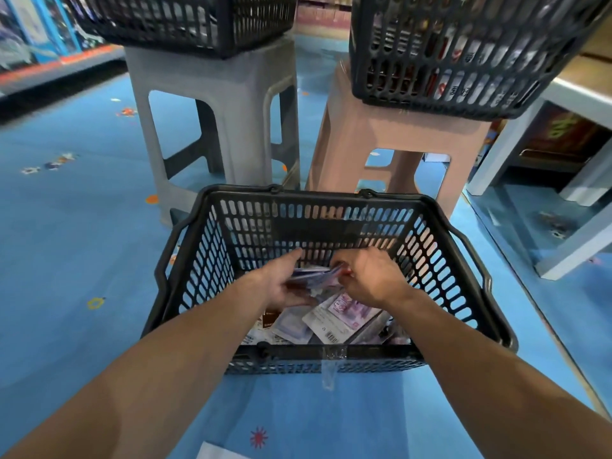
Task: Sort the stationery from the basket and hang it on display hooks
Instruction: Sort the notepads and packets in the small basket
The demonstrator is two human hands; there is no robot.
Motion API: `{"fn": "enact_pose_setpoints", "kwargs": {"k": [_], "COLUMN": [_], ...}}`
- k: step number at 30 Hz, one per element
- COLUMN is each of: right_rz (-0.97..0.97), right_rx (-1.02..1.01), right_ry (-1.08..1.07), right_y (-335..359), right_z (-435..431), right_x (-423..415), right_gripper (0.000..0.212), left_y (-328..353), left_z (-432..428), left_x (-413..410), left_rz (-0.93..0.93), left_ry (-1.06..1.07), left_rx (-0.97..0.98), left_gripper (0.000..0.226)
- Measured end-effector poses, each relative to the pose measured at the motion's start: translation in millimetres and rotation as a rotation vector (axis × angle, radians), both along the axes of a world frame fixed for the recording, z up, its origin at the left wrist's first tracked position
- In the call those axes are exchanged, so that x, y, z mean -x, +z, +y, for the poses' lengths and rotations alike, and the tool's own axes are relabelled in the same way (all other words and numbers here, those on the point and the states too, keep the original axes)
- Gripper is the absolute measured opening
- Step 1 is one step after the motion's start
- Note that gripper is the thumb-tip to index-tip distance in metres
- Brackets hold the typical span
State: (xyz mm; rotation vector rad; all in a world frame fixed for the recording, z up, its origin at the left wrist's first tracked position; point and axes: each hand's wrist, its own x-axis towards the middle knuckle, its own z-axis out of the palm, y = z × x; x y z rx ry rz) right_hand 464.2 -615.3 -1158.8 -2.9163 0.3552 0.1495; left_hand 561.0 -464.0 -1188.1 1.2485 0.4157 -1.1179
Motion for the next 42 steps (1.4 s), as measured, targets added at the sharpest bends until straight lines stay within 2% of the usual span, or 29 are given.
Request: {"fn": "enact_pose_setpoints", "kwargs": {"k": [2,4,6,8,10,12,14,18,22,25,26,29,32,36,38,40,42], "right_rz": [0.016,0.095,0.16,0.207,0.198,0.139,0.043,-0.132,-0.245,-0.294,-0.306,-0.298,-0.258,-0.189,-0.152,-0.16,-0.227], "right_rx": [-0.096,-0.129,-0.078,-0.041,-0.072,-0.182,-0.331,-0.731,-1.029,-1.241,-1.286,-1.318,-1.289,-1.404,-1.47,-1.494,-1.477], "right_ry": [-0.005,0.041,0.084,0.071,0.016,-0.094,-0.204,-0.442,-0.518,-0.553,-0.567,-0.589,-0.604,-0.554,-0.48,-0.452,-0.458], "right_y": [-5,-15,-25,-29,-27,-25,-17,-6,-6,9,12,15,15,17,18,19,21], "right_z": [-2,-3,-7,-12,-17,-24,-28,-27,-23,-8,-6,-2,1,8,8,7,8], "right_x": [-3,-4,-4,-3,-1,-1,-2,-11,-16,-13,-12,-10,-8,-7,-7,-7,-7], "right_gripper": [0.033,0.043,0.046,0.039,0.026,0.026,0.022,0.026,0.053,0.03,0.029,0.023,0.018,0.027,0.039,0.048,0.045], "left_y": [2,-2,-11,-17,-19,-18,-16,-12,4,19,24,37,44,47,49,49,46], "left_z": [1,1,0,1,7,13,19,31,40,44,46,53,57,59,60,61,62], "left_x": [0,-1,-7,-12,-17,-20,-24,-30,-31,-27,-26,-21,-20,-18,-17,-17,-18], "left_rz": [-0.062,-0.157,-0.289,-0.43,-0.509,-0.541,-0.553,-0.529,-0.481,-0.45,-0.433,-0.372,-0.351,-0.336,-0.336,-0.35,-0.363], "left_ry": [0.037,0.034,0.031,0.023,0.022,0.01,0.001,0.016,0.058,0.039,0.025,-0.02,-0.022,-0.008,-0.002,0.002,0.008], "left_rx": [0.001,-0.089,-0.222,-0.332,-0.377,-0.372,-0.359,-0.265,-0.112,0.019,0.06,0.157,0.209,0.216,0.2,0.155,0.106], "left_gripper": [0.023,0.004,0.011,0.031,0.047,0.06,0.068,0.05,0.035,0.034,0.033,0.027,0.031,0.032,0.027,0.023,0.025]}}
